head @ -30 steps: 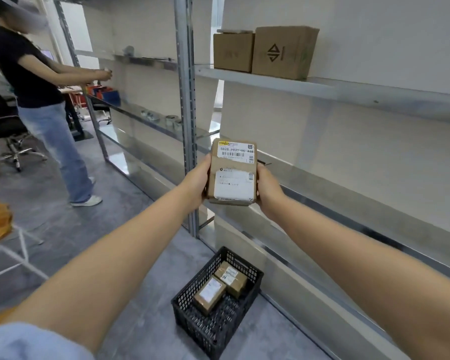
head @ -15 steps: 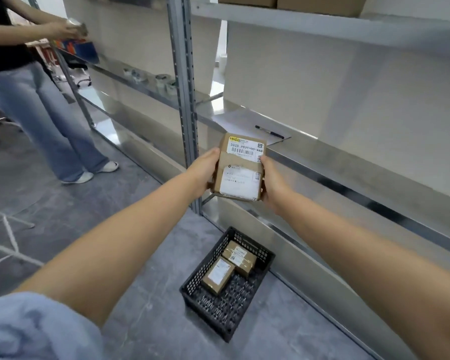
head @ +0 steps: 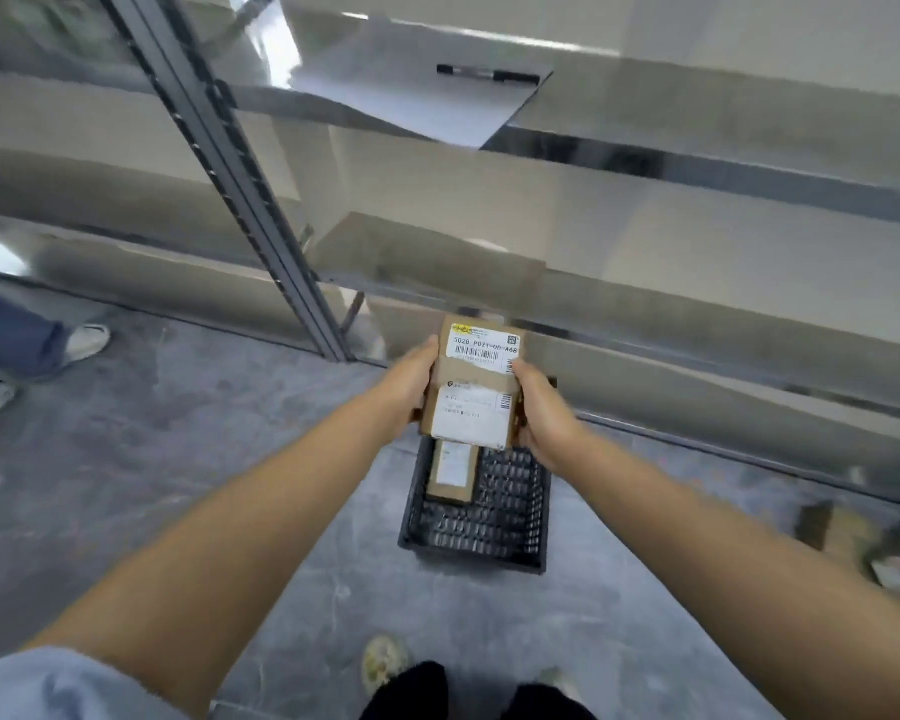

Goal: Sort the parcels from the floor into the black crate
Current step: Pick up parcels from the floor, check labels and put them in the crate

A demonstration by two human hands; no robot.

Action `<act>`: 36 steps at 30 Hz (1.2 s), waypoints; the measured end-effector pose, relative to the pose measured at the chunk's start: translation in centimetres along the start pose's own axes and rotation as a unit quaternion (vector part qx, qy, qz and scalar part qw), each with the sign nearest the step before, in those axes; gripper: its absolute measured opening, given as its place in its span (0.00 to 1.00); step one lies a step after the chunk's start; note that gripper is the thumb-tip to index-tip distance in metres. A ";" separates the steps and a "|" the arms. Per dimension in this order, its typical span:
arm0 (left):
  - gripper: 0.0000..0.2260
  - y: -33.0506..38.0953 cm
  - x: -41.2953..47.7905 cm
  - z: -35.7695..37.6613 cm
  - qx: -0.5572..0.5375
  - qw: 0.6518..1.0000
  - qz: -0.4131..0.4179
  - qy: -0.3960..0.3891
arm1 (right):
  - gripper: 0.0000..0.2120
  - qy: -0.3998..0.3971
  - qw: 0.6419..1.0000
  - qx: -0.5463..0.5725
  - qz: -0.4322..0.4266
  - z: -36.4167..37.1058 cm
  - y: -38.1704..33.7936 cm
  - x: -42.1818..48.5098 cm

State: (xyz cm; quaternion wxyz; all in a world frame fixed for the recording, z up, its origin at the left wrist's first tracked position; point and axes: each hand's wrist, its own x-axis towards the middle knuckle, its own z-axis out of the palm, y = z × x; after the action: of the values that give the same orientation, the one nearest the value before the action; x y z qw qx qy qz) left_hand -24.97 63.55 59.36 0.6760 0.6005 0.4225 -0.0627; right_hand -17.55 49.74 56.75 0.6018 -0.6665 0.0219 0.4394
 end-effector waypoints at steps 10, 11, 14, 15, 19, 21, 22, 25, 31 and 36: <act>0.23 -24.3 16.0 2.3 0.005 0.998 -0.070 -0.005 | 0.21 -0.002 0.998 -0.028 0.063 -2.9 25.1 14.9; 0.23 -26.5 17.8 2.6 0.019 0.998 -0.060 0.000 | 0.22 -0.001 0.997 -0.035 0.069 -3.1 27.3 16.3; 0.23 -31.9 22.5 3.3 0.094 0.995 -0.027 -0.016 | 0.25 0.010 0.995 -0.048 0.082 -3.8 33.3 20.5; 0.23 -33.6 23.8 3.4 0.116 0.993 -0.026 -0.025 | 0.27 0.009 0.995 -0.046 0.088 -4.0 35.0 21.8; 0.21 -39.3 28.3 3.0 0.166 0.983 -0.065 -0.039 | 0.22 -0.037 0.986 -0.071 0.144 -4.0 40.8 25.6; 0.21 -41.4 30.1 2.7 0.175 0.980 -0.092 -0.034 | 0.22 -0.047 0.979 -0.089 0.176 -3.9 42.6 27.0; 0.21 -42.2 30.7 2.6 0.176 0.979 -0.101 -0.027 | 0.23 -0.050 0.978 -0.095 0.181 -3.8 43.2 27.6; 0.20 -43.8 32.1 3.1 0.175 0.977 -0.120 0.002 | 0.23 -0.061 0.975 -0.104 0.187 -3.6 44.0 29.0; 0.20 -44.6 32.9 3.9 0.146 0.981 -0.127 0.025 | 0.23 -0.070 0.973 -0.107 0.191 -3.7 44.5 30.0; 0.19 -44.5 33.1 3.8 0.108 0.980 -0.155 0.060 | 0.23 -0.069 0.971 -0.136 0.182 -3.8 44.8 30.1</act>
State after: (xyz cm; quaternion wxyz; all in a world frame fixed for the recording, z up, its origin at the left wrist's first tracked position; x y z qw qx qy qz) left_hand -28.42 62.23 3.88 0.5624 0.5999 0.5412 -0.1759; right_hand -22.00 49.39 2.77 0.4154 -0.6952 0.0417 0.5852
